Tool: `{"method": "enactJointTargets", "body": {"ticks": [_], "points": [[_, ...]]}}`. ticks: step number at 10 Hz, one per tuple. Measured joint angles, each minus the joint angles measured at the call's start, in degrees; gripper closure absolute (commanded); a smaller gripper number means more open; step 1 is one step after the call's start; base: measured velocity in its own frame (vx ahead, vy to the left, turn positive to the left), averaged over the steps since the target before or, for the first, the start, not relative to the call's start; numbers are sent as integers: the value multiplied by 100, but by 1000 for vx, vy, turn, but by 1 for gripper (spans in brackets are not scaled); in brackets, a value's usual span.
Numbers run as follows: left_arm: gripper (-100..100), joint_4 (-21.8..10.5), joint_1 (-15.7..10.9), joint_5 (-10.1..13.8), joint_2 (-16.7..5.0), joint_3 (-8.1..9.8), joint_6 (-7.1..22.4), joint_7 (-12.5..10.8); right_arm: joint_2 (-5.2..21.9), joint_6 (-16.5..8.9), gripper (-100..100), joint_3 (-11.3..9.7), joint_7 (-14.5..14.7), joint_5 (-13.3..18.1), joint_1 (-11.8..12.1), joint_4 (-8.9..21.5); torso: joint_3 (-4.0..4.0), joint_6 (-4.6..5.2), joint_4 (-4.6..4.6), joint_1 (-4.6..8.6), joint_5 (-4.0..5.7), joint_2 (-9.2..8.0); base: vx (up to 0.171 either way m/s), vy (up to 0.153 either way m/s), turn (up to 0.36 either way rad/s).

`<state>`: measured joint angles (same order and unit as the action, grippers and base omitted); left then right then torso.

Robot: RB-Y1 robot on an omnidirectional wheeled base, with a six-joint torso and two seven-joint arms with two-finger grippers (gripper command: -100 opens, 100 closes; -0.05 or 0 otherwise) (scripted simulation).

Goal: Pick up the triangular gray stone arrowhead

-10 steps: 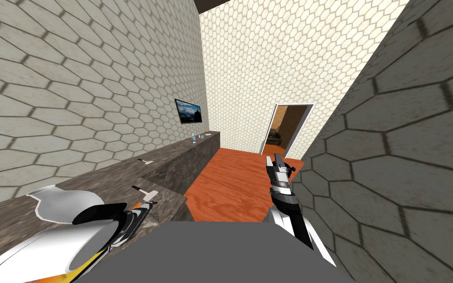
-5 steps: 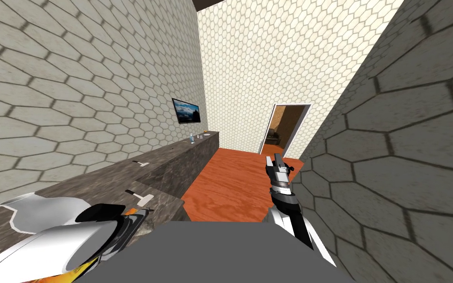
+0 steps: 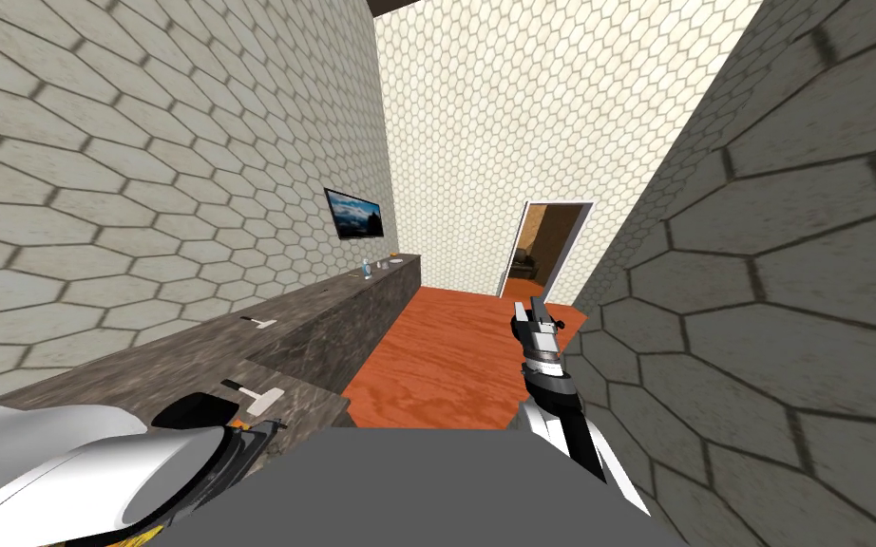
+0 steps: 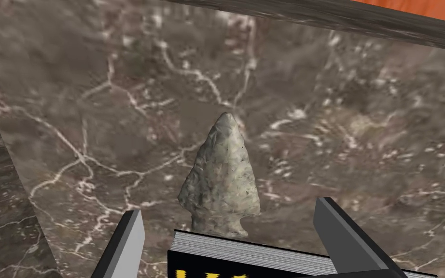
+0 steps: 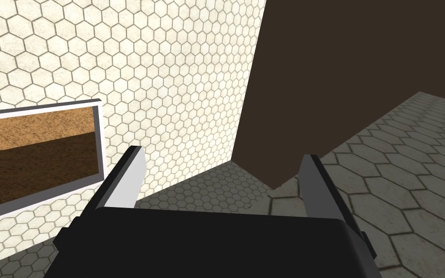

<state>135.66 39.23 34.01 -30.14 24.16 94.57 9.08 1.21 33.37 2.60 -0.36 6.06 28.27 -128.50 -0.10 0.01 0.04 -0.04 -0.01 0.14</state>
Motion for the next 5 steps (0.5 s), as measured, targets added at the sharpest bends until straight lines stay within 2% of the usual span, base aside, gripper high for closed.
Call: {"method": "enactJointTargets", "body": {"ticks": [4, 5], "points": [[-100, -39, -8, 117, -39, 6, 458, 80, 0, 0, 0, 0, 0, 0, 0, 0, 0, 0, 0, 2, 1, -1, 36, 3, -34], [0, -38, -9, 119, -40, 6, 478, 81, 0, 0, 0, 0, 0, 0, 0, 0, 4, -1, -1, 3, 1, -8, 0, 0, 0]]}}
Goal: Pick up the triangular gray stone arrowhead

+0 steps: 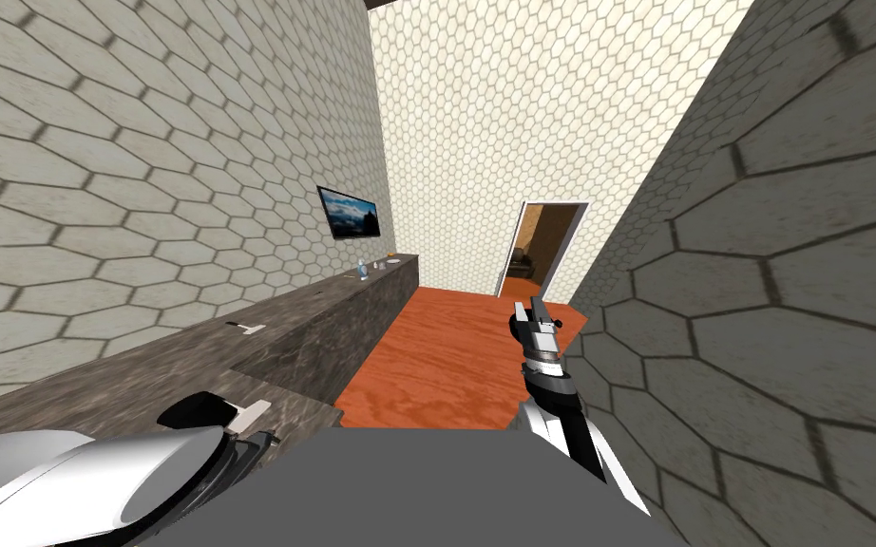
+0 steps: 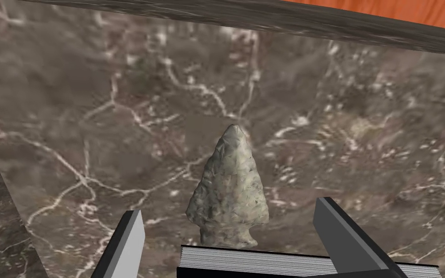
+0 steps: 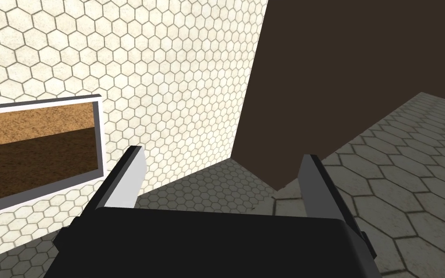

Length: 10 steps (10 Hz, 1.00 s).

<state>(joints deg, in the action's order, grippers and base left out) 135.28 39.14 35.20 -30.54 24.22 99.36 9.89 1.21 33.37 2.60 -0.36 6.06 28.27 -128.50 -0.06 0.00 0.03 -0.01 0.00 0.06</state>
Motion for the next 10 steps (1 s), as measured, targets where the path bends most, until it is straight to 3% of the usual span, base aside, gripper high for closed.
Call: {"method": "enactJointTargets", "body": {"ticks": [1, 5, 6, 10], "points": [[-100, 0, 0, 0, 0, 0, -2, 0, 0, 0, 0, 0, 0, 0, 0, 0, 3, 0, -1, 0, 0, -6, -9, -3, -33], [-100, -476, -115, -190, 29, -191, -350, 87, 0, 0, 0, 0, 0, 0, -1, 0, 11, 0, -4, 4, 1, -19, -20, -9, -25], [100, -490, -119, -196, 30, -197, -369, 90, 0, 0, 0, 0, 0, 0, 0, 0, 10, 0, -4, 3, 1, -16, 0, 0, 0], [100, -477, -124, -195, 28, -190, -374, 89, 0, 0, 0, 0, 0, 0, 0, 0, -4, 2, 6, -18, -14, 2, 0, 0, 0]]}}
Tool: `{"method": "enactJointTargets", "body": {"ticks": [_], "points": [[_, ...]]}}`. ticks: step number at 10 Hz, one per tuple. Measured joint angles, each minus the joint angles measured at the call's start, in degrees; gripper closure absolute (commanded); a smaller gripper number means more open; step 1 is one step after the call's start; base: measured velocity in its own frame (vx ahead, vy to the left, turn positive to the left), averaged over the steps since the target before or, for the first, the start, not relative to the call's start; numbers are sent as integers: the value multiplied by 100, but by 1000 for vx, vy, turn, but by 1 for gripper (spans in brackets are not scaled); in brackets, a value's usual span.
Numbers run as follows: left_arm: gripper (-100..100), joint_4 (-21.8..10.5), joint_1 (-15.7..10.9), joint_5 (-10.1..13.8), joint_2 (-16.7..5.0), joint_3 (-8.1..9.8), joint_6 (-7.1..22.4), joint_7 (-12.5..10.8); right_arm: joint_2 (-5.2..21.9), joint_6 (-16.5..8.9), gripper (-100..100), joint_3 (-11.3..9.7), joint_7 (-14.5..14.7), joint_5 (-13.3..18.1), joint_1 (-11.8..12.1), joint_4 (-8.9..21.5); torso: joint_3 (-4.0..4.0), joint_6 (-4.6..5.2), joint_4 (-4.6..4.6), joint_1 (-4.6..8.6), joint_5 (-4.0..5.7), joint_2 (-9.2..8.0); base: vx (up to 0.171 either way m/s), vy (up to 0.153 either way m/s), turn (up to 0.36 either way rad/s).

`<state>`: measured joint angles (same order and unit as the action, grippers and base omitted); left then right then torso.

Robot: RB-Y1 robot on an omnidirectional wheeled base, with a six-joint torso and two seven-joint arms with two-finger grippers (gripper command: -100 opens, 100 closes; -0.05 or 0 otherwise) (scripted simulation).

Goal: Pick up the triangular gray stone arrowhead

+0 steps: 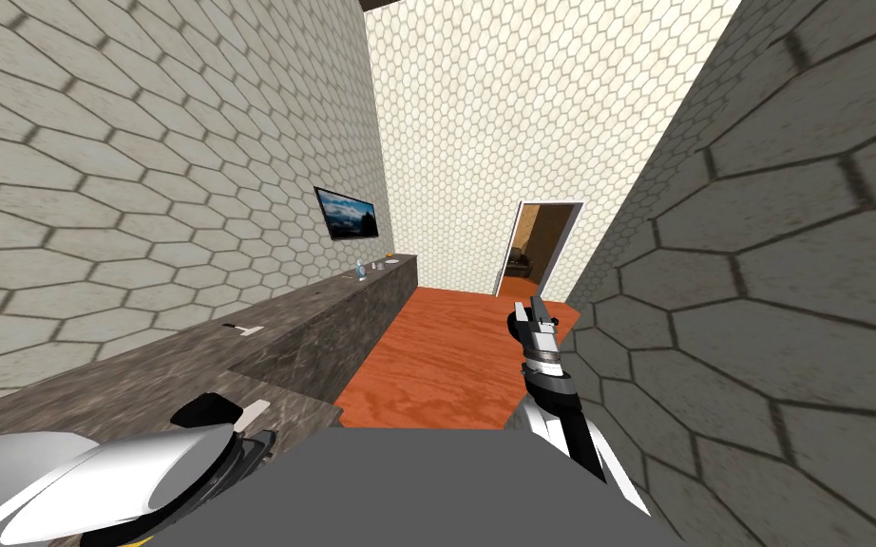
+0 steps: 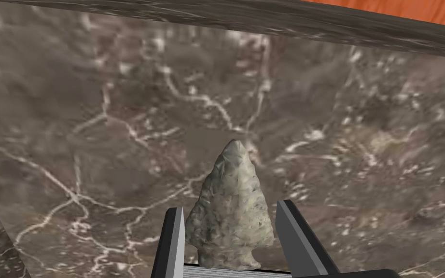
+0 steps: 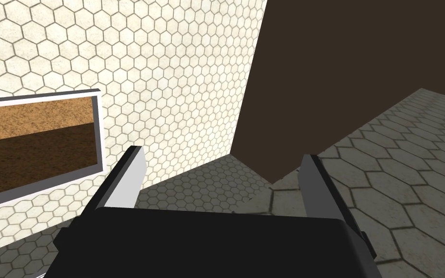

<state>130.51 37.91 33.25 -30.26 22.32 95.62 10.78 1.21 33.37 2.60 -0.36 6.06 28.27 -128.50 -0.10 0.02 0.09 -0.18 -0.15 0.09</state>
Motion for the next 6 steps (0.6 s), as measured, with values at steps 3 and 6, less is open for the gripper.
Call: {"method": "enactJointTargets", "body": {"ticks": [3, 6], "points": [[100, 133, 43, 46, -1, 43, 80, -24, 0, 0, 0, 0, 0, 0, 0, 0, -4, -2, 2, 0, 2, 7, 16, 4, 27], [0, 370, 119, 157, -17, 158, 274, -57, 0, 0, 0, 0, 0, 0, 0, 0, -6, -1, 4, -3, -1, 9, 12, 6, 12]]}}
